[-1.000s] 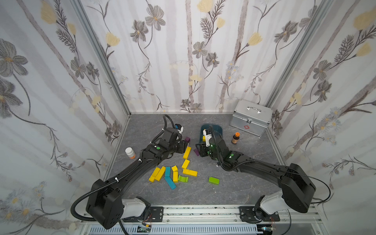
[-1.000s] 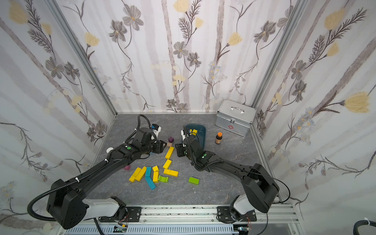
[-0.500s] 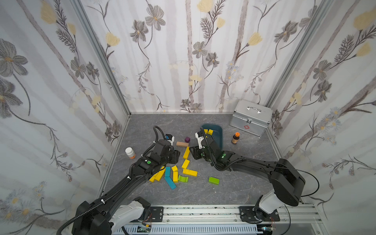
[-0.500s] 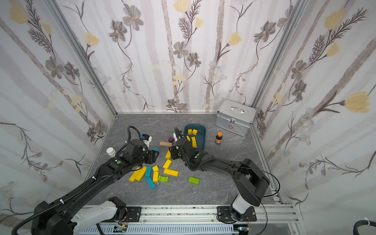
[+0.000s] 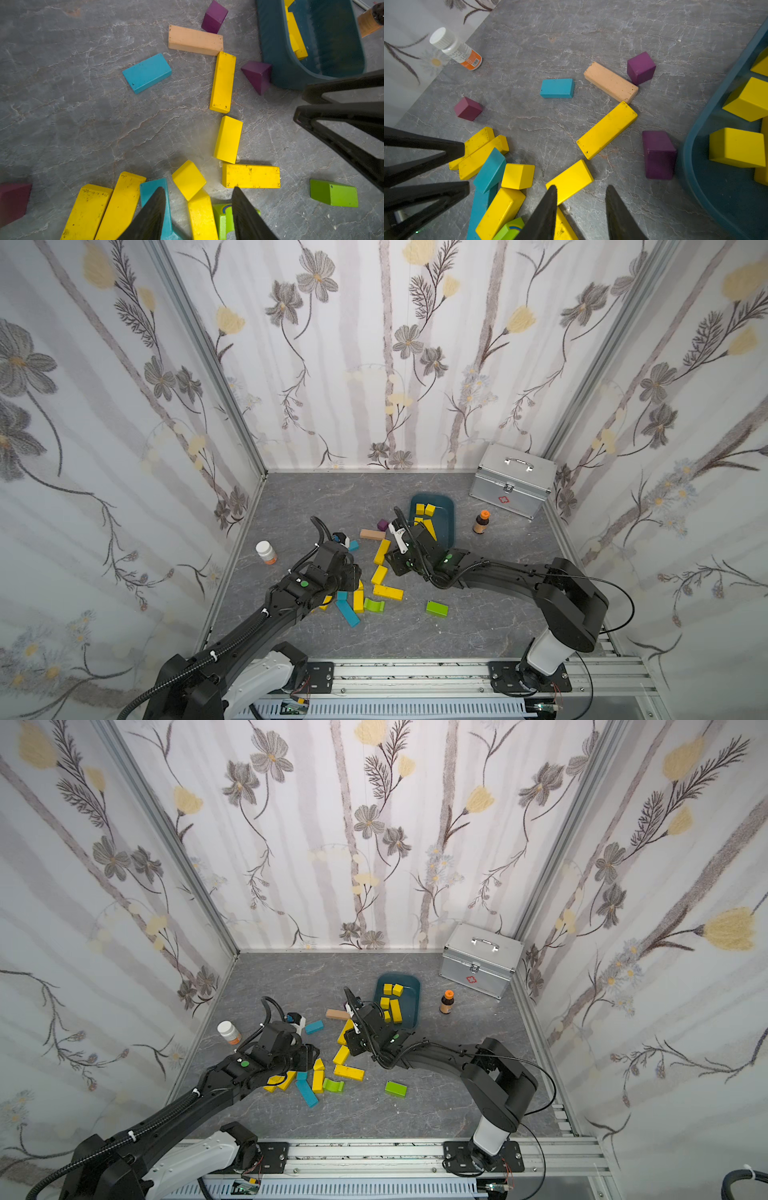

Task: Pick out the yellow building blocks
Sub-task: Place the building block in the storage box, then pick up the building block from the center of the board.

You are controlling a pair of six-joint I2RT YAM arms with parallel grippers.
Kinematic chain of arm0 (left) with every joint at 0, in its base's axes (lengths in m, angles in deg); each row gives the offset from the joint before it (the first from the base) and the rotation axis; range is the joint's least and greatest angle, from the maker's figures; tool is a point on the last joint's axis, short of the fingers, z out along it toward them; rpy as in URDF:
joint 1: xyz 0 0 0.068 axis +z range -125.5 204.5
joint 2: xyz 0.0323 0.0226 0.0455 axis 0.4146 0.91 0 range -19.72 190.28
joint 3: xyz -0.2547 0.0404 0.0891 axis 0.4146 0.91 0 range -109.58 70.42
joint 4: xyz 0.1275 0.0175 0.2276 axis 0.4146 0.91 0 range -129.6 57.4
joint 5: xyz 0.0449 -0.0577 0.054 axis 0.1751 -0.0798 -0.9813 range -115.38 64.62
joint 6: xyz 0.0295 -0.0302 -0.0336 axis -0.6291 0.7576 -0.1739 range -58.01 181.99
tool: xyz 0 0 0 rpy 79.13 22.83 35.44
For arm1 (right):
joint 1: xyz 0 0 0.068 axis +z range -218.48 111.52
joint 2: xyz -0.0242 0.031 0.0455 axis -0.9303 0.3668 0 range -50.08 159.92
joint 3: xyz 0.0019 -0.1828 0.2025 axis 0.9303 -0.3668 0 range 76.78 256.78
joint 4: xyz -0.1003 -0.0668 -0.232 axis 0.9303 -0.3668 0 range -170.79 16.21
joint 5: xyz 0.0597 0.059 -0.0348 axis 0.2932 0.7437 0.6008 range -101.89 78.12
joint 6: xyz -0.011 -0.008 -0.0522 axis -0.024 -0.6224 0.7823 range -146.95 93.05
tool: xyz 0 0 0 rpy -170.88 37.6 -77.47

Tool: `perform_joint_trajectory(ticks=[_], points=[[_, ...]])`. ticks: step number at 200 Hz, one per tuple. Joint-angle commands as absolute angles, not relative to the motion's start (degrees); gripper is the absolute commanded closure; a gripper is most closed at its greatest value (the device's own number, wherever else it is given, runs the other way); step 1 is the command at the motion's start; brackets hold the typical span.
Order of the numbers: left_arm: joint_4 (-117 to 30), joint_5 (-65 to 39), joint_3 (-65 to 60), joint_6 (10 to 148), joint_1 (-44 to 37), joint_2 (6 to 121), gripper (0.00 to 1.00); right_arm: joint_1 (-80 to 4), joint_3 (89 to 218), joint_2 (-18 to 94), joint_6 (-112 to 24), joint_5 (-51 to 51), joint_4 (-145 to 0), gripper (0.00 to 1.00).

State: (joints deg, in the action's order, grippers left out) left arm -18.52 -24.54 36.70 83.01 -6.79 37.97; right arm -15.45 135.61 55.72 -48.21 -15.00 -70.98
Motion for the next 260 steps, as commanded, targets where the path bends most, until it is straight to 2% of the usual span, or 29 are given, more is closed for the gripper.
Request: perform_joint_trajectory(ticks=[1, 97, 170, 182, 221, 260], points=[[-20.75, -25.27, 38.23, 85.10, -6.79, 38.28, 0.47, -15.31, 135.93, 56.78, -46.13, -13.80, -72.12, 0.60], [-22.30, -22.41, 41.27, 88.42, -6.75, 39.99, 0.46, -13.61, 137.34, 60.01, -44.34, -11.49, -73.53, 0.59], [-22.02, -23.04, 40.46, 87.22, -6.79, 40.66, 0.45, -13.20, 144.11, 65.96, -44.10, -13.32, -79.16, 0.39], [-21.94, -23.00, 40.19, 87.18, -6.79, 40.59, 0.45, -13.20, 145.03, 66.68, -43.84, -13.54, -79.91, 0.33], [-21.81, -24.20, 39.72, 87.17, -6.78, 39.66, 0.45, -13.20, 147.51, 68.22, -43.04, -14.71, -82.09, 0.30], [-20.93, -25.87, 39.56, 86.64, -6.78, 37.83, 0.45, -13.03, 153.15, 71.57, -46.69, -16.55, -88.02, 0.32]])
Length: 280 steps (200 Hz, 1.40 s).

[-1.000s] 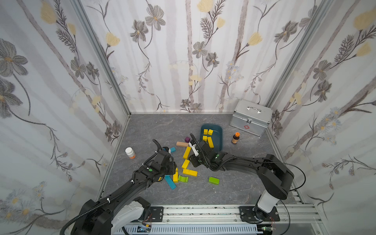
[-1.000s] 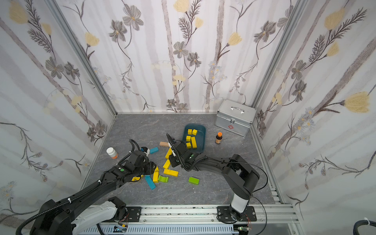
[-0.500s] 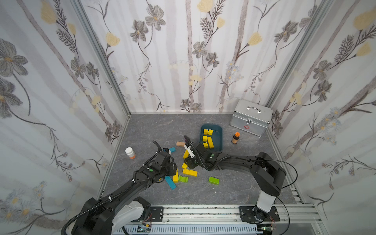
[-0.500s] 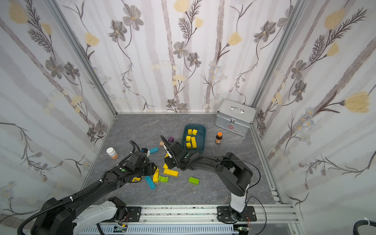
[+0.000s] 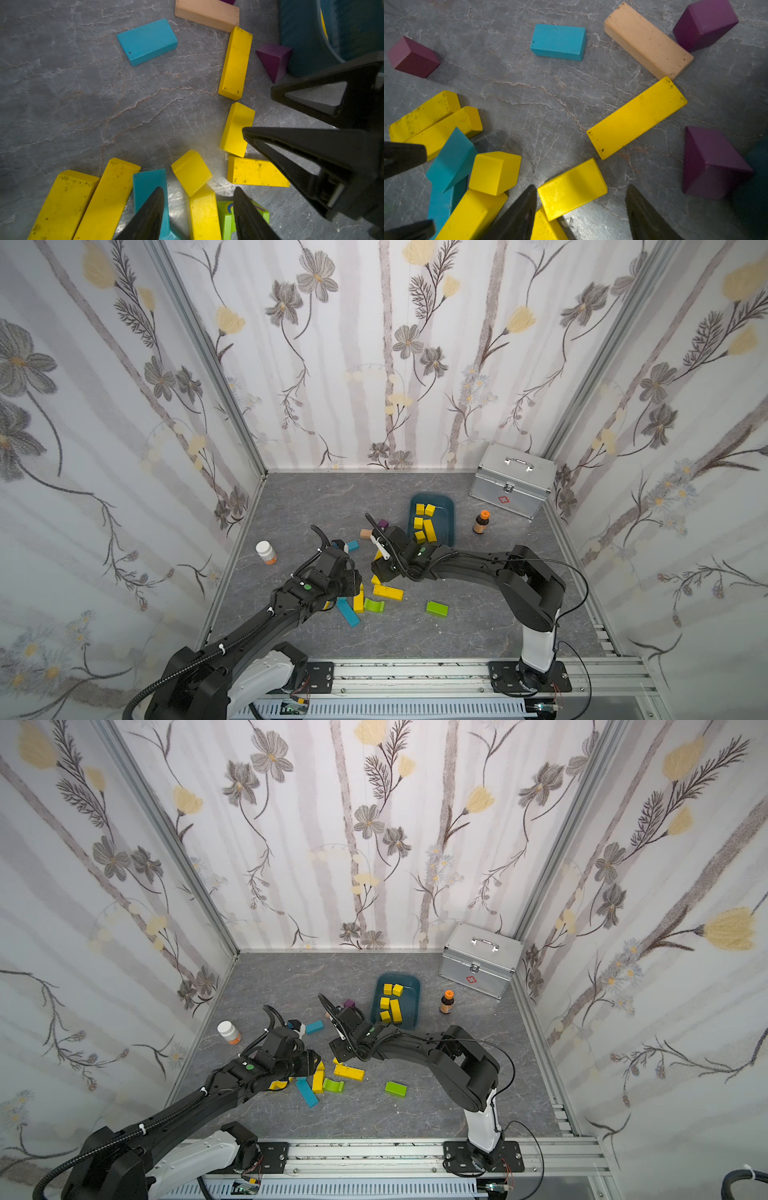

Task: Pick out the yellow building blocks
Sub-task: Pick up the building block from the center of the board.

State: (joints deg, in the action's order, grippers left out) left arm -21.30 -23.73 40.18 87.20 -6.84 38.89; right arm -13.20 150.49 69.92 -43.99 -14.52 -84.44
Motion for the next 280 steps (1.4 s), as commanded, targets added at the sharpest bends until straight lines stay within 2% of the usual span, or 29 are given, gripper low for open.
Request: perform_joint_trajectory(ticks=[1, 90, 133, 219, 280], points=[[-20.95, -25.93, 39.56, 86.62, -6.79, 37.75, 0.45, -13.03, 153.20, 71.65, -46.75, -16.54, -88.15, 0.32], [-20.37, -30.02, 40.38, 85.02, -6.71, 33.01, 0.43, -11.29, 156.89, 75.89, -52.79, -13.87, -92.17, 0.37], [-21.05, -29.37, 40.66, 85.10, -6.68, 33.57, 0.42, -10.87, 158.86, 77.79, -52.00, -12.84, -93.23, 0.42], [-21.41, -30.28, 41.14, 85.11, -6.71, 33.39, 0.42, -10.13, 164.33, 80.94, -48.84, -17.62, -98.69, 0.36], [-21.76, -31.44, 41.65, 85.11, -6.69, 32.02, 0.40, -9.95, 164.58, 81.03, -47.28, -19.51, -99.97, 0.48]])
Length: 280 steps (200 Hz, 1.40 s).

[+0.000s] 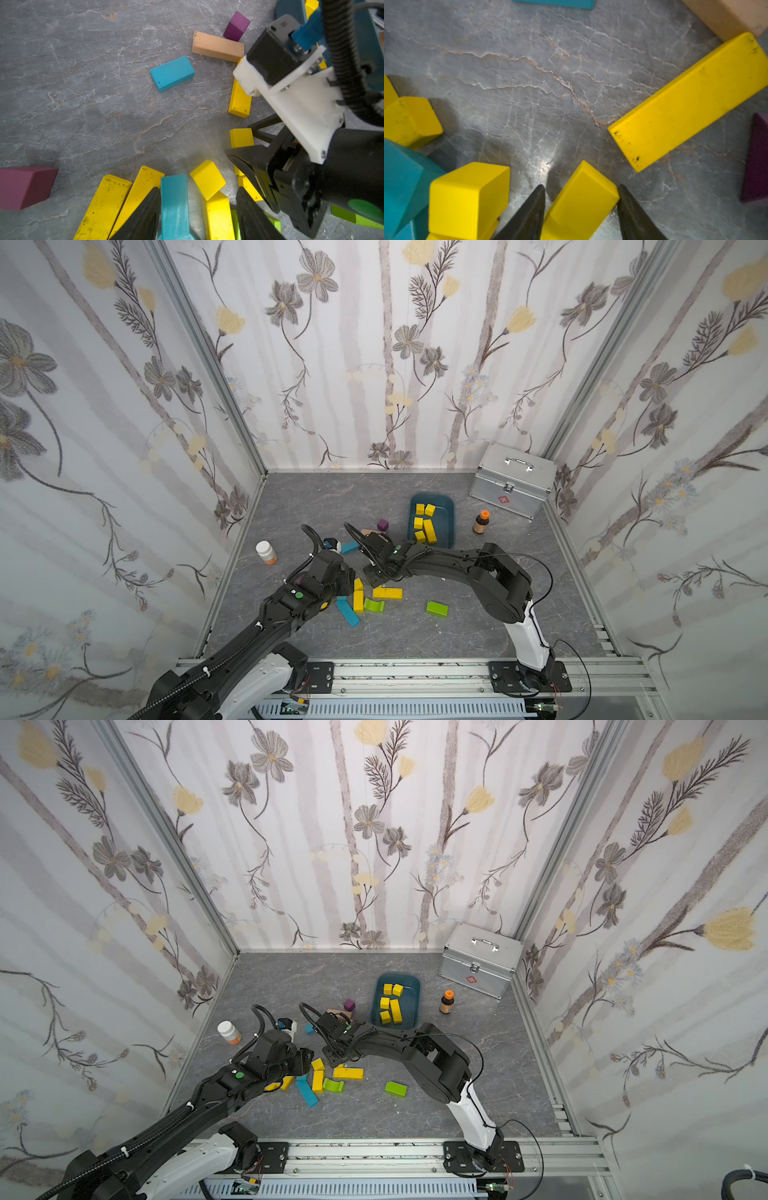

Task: Pick out the yellow building blocks
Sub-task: Pick up the building block from the center of the board.

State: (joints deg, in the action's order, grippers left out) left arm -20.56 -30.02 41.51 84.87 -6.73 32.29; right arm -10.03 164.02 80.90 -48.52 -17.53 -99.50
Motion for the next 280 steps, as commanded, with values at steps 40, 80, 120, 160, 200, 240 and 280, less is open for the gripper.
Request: perform_joint_trajectory(ticks=[40, 80, 120, 160, 200, 240, 280], points=[[-21.86, -31.62, 41.70, 85.14, -6.68, 31.97, 0.40, -10.04, 165.19, 81.68, -46.21, -20.34, -100.32, 0.59], [-21.97, -31.72, 41.68, 85.11, -6.66, 31.96, 0.39, -10.08, 165.55, 81.78, -45.94, -20.17, -100.02, 0.67], [-21.64, -31.93, 41.08, 84.80, -6.71, 31.62, 0.39, -10.13, 164.34, 80.25, -46.11, -18.67, -97.52, 0.79], [-23.33, -32.86, 41.12, 84.68, -6.58, 30.44, 0.38, -10.12, 161.86, 76.19, -46.42, -19.30, -93.46, 0.84], [-25.15, -34.26, 39.54, 83.19, -6.46, 32.01, 0.37, -10.21, 158.63, 71.21, -45.32, -21.52, -88.75, 0.88], [-25.06, -35.03, 37.95, 82.33, -6.44, 32.66, 0.35, -10.55, 156.34, 68.79, -44.77, -22.50, -86.88, 0.90], [-25.03, -35.07, 36.05, 81.29, -6.44, 34.26, 0.35, -11.00, 153.93, 65.84, -44.53, -23.22, -84.79, 0.91]])
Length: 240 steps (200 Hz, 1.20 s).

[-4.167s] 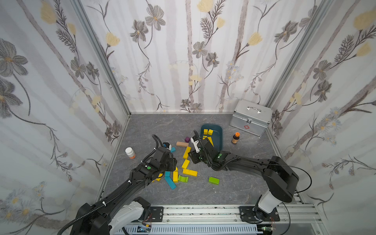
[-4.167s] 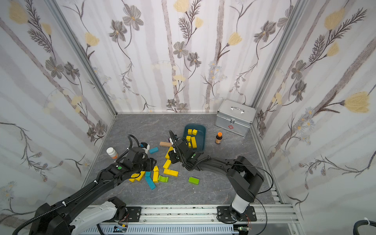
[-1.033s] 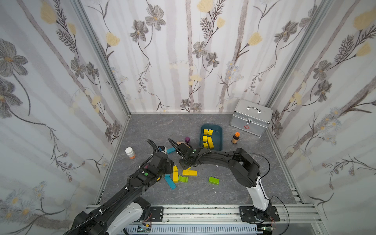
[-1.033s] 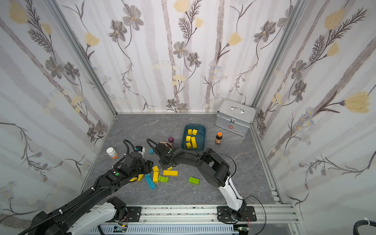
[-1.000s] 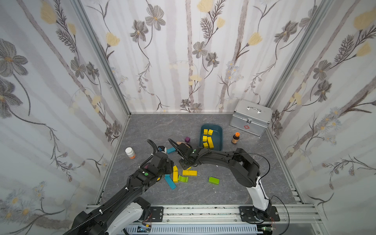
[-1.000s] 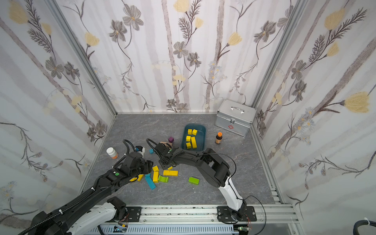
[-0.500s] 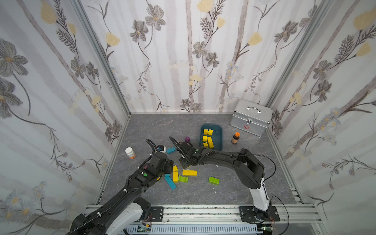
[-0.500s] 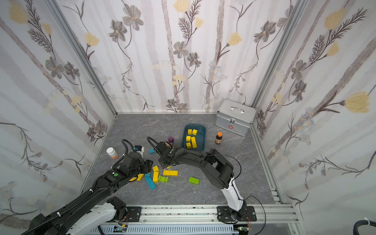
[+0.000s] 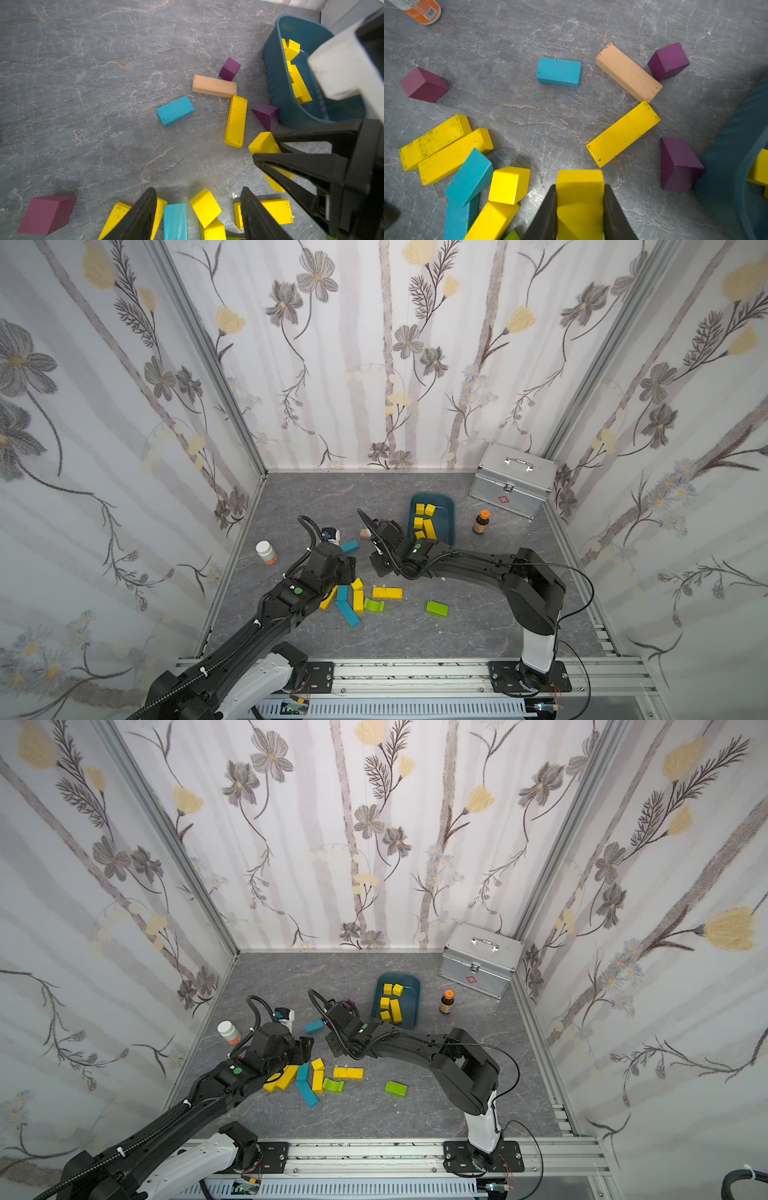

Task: Pick out the yellow building blocks
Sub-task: Pick up the building block from the center of the board.

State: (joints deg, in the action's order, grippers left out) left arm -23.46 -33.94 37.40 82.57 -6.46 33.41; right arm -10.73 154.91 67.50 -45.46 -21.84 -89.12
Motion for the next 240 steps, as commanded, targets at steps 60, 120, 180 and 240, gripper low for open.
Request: perform_joint_trajectory(ticks=[60, 120, 180, 240], points=[[-24.86, -35.33, 35.47, 81.24, -6.31, 35.51, 0.34, -11.88, 151.52, 64.06, -44.88, -23.02, -83.07, 0.93], [-27.01, -35.33, 34.28, 80.50, -6.35, 37.54, 0.30, -13.61, 149.42, 60.27, -44.88, -23.81, -79.95, 0.94], [-28.06, -34.72, 29.22, 78.55, -6.29, 42.80, 0.30, -15.94, 144.84, 56.52, -44.91, -23.23, -78.25, 0.94], [-31.17, -30.66, 26.30, 79.46, -6.33, 48.18, 0.30, -19.94, 140.38, 52.73, -44.81, -22.12, -76.45, 0.93]])
